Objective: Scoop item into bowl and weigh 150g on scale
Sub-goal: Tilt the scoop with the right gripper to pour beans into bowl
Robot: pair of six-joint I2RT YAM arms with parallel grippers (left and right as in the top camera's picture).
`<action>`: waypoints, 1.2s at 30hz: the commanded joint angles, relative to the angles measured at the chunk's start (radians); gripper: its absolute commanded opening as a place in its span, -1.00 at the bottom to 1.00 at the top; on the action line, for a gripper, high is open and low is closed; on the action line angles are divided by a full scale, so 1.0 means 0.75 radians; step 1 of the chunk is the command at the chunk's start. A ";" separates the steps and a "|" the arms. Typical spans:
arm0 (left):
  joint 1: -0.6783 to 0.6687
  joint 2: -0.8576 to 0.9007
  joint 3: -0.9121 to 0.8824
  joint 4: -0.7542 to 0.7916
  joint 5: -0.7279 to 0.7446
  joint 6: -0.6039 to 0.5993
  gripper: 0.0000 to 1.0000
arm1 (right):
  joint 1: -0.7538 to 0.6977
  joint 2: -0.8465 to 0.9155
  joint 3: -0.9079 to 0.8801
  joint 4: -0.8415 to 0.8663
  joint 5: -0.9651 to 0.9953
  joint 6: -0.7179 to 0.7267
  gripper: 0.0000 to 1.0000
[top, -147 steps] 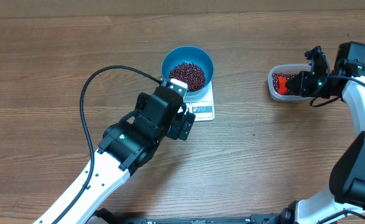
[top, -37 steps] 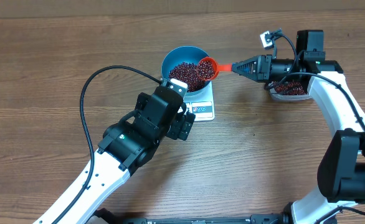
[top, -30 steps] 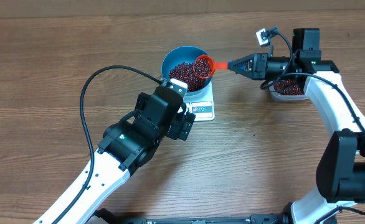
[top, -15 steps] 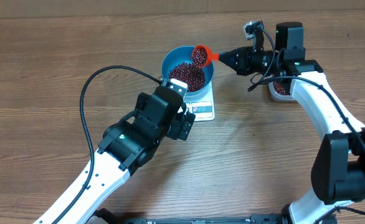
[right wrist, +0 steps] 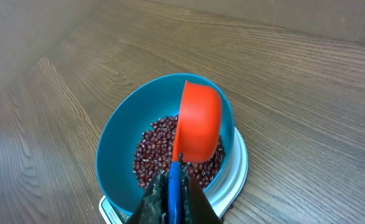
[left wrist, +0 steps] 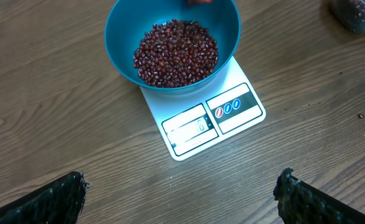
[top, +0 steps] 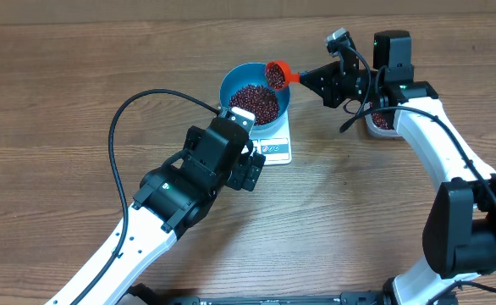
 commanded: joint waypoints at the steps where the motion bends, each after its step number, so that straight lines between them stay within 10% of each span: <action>1: 0.007 0.011 0.011 0.006 -0.018 -0.018 0.99 | 0.003 0.011 0.007 0.007 -0.002 -0.029 -0.93; 36: 0.007 0.011 0.011 0.006 -0.018 -0.018 0.99 | 0.016 0.011 0.007 0.008 -0.094 -0.202 -0.93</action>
